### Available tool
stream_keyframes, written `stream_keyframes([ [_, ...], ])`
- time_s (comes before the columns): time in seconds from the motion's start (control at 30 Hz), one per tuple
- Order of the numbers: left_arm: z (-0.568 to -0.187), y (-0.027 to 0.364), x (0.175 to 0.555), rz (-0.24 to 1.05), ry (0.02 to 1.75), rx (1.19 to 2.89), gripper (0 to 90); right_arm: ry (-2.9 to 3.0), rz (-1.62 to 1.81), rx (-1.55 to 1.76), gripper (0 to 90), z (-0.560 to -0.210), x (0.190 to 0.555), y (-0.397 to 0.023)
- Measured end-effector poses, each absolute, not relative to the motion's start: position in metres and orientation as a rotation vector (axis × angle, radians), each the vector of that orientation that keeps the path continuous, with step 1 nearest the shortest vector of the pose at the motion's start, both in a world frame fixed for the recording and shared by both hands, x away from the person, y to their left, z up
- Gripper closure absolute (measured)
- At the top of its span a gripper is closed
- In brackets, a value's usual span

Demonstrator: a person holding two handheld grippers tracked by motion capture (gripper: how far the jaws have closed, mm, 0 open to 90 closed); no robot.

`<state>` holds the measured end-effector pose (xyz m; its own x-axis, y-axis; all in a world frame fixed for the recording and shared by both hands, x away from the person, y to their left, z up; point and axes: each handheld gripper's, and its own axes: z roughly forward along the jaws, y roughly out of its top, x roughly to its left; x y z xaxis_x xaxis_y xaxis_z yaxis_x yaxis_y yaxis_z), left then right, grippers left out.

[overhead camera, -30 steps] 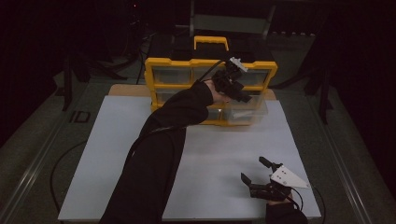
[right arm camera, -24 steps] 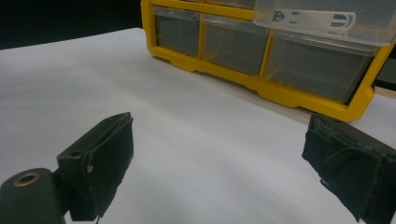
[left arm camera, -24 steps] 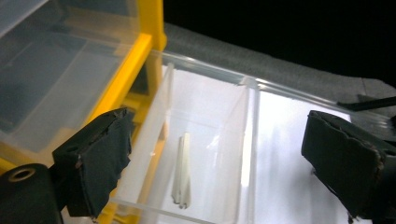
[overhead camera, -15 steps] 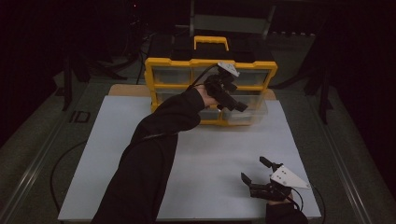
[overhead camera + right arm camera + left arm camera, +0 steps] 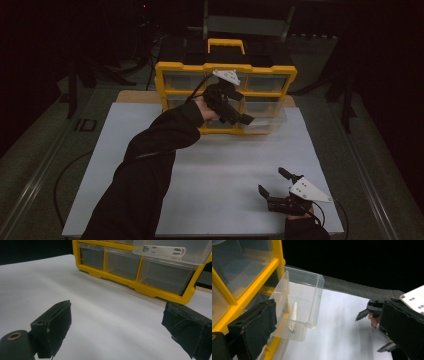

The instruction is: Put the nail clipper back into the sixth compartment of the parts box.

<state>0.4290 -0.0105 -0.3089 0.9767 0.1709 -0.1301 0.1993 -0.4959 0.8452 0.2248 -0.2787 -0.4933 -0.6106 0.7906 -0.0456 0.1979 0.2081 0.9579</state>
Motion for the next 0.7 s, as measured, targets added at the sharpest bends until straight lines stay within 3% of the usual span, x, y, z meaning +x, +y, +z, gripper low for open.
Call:
stream_keyframes([
  [0.7, -0.334, 0.053, 0.404, -0.023, 0.329, 2.043, 1.8, 1.953, 1.413, 0.911, 8.5, -0.494, 0.225, -0.277],
])
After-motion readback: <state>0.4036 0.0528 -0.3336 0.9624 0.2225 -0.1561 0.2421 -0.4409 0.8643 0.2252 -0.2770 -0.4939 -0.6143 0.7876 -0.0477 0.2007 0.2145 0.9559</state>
